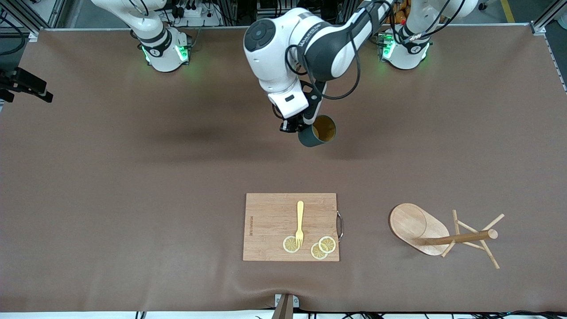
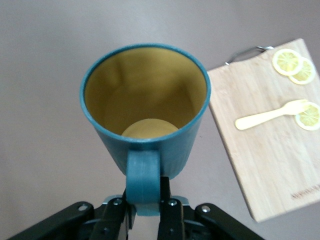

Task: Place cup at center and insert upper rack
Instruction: 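Lift the mug by its handle with the left gripper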

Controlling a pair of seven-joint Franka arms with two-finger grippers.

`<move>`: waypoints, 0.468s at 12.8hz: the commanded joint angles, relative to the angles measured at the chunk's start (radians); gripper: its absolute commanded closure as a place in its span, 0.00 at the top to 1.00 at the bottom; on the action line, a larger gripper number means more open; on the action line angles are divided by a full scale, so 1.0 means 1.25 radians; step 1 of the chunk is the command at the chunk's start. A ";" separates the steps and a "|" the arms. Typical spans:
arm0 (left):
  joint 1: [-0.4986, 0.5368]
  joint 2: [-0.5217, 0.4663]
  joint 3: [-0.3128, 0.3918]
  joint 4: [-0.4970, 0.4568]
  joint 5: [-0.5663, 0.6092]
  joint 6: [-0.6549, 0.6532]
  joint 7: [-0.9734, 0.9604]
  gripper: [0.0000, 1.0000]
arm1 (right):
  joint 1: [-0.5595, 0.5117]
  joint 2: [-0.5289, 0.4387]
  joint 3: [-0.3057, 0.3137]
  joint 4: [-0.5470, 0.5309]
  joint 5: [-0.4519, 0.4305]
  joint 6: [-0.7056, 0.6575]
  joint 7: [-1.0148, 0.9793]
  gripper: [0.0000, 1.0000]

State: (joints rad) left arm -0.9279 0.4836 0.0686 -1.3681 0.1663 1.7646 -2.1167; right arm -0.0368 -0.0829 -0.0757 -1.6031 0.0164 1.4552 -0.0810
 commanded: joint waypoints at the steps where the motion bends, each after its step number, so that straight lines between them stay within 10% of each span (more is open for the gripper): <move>1: 0.017 -0.115 -0.006 -0.167 -0.013 0.112 0.023 0.00 | -0.013 0.010 0.007 0.017 0.002 -0.012 -0.010 1.00; 6: 0.045 -0.184 -0.006 -0.272 -0.065 0.251 0.078 0.00 | -0.020 0.009 0.007 0.021 0.003 -0.008 -0.010 1.00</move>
State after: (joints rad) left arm -0.8847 0.3183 0.0686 -1.6160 0.1131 2.0062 -2.0512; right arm -0.0401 -0.0796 -0.0781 -1.6010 0.0164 1.4553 -0.0812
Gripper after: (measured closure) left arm 0.793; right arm 0.000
